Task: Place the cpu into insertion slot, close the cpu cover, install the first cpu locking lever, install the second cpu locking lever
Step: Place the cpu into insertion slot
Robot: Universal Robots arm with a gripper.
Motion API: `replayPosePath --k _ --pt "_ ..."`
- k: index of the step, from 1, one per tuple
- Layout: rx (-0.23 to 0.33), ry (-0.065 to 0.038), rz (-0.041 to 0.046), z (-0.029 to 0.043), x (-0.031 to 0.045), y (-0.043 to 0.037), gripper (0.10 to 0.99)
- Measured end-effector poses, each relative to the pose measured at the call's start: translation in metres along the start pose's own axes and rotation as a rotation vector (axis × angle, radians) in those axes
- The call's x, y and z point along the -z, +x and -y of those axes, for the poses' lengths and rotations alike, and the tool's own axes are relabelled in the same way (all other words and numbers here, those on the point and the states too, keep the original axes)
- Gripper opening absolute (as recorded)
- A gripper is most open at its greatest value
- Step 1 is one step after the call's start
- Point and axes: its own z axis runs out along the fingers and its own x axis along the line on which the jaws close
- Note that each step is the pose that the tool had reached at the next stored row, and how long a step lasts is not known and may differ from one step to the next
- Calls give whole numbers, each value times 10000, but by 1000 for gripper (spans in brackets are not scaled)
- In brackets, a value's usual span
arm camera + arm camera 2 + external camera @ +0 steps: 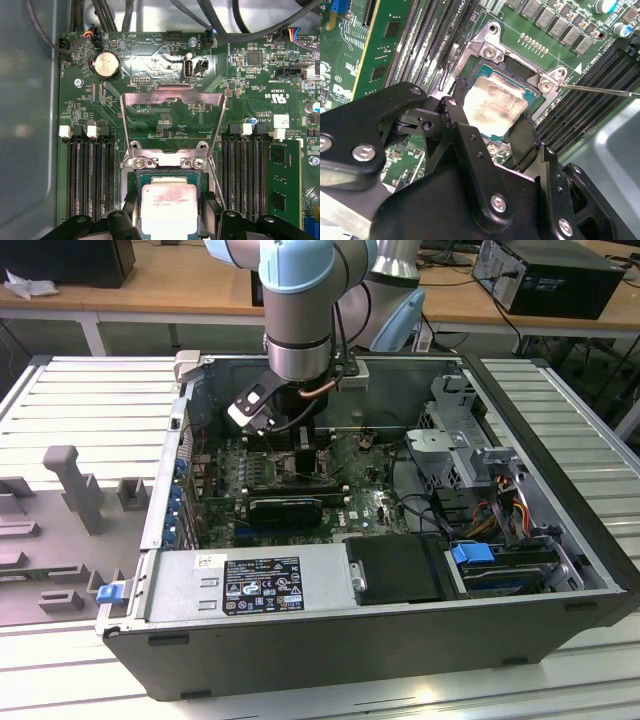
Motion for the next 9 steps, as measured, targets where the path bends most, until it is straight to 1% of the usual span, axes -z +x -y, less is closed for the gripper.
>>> replayPosePath --k 3,5,9 --pt "2 -1 -5 0 0 0 612" --pt "0 0 -25 -2 34 -1 612" --pt "-1 -1 -27 -7 108 -1 612"
